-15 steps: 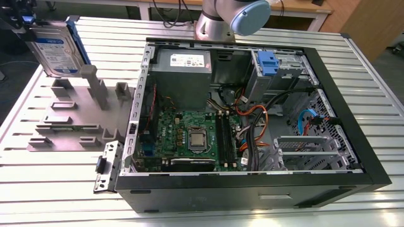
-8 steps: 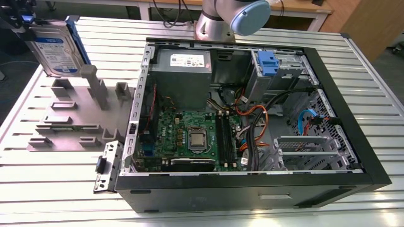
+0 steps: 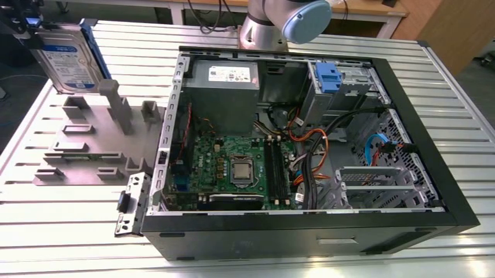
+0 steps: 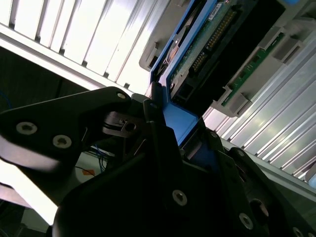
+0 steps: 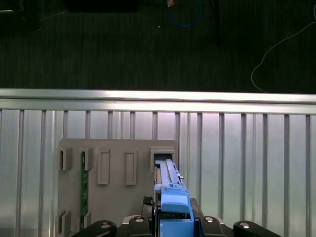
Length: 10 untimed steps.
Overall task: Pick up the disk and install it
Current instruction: 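Pick up the disk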
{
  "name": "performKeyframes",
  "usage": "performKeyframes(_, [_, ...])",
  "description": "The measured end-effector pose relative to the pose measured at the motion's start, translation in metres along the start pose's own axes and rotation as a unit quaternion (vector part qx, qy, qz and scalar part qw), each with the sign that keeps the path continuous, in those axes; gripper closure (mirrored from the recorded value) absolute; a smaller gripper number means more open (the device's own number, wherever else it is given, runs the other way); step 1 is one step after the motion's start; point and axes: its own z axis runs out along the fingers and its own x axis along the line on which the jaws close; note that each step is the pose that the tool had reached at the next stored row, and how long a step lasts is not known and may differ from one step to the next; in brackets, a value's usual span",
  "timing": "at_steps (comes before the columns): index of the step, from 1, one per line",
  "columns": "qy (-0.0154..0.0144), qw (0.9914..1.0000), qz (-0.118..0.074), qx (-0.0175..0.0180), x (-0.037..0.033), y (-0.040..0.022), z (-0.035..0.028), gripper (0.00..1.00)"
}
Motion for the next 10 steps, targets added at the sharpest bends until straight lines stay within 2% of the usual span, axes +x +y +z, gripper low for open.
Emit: performKeyframes(10, [0.0000,1.00000,0.000,0.0000,-0.0001,0.0000,-0.0027,0.63])
